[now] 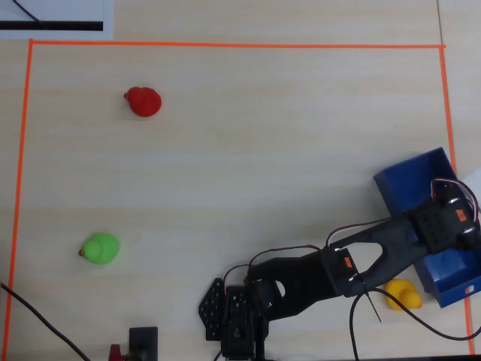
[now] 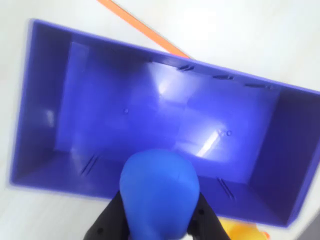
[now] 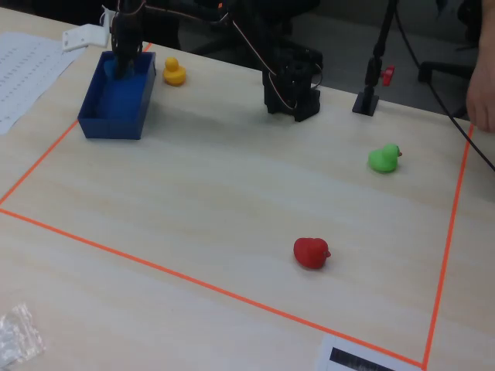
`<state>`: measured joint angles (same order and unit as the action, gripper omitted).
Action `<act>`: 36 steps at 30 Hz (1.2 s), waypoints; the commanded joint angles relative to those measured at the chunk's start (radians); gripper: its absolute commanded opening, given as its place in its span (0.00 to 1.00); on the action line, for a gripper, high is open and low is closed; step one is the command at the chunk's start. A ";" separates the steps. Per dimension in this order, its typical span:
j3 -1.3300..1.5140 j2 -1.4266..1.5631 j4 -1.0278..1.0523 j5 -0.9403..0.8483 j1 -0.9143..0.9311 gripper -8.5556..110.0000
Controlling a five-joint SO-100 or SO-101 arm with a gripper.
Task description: Grasp blue duck and put it into box.
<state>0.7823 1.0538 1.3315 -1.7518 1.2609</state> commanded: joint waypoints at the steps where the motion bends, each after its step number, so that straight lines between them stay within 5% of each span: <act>1: -0.032 -0.075 -0.087 0.006 0.017 0.07; 9: -0.071 -0.221 -0.281 0.008 0.005 0.09; 19: -0.100 -0.172 -0.192 -0.048 0.015 0.40; 25: -0.040 0.032 -0.120 0.003 -0.021 0.37; 32: 0.443 0.689 -0.117 0.367 -0.583 0.08; 36: 0.954 1.009 -0.264 0.396 -1.003 0.07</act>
<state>1.2686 1.6628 1.1980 -1.3821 0.7026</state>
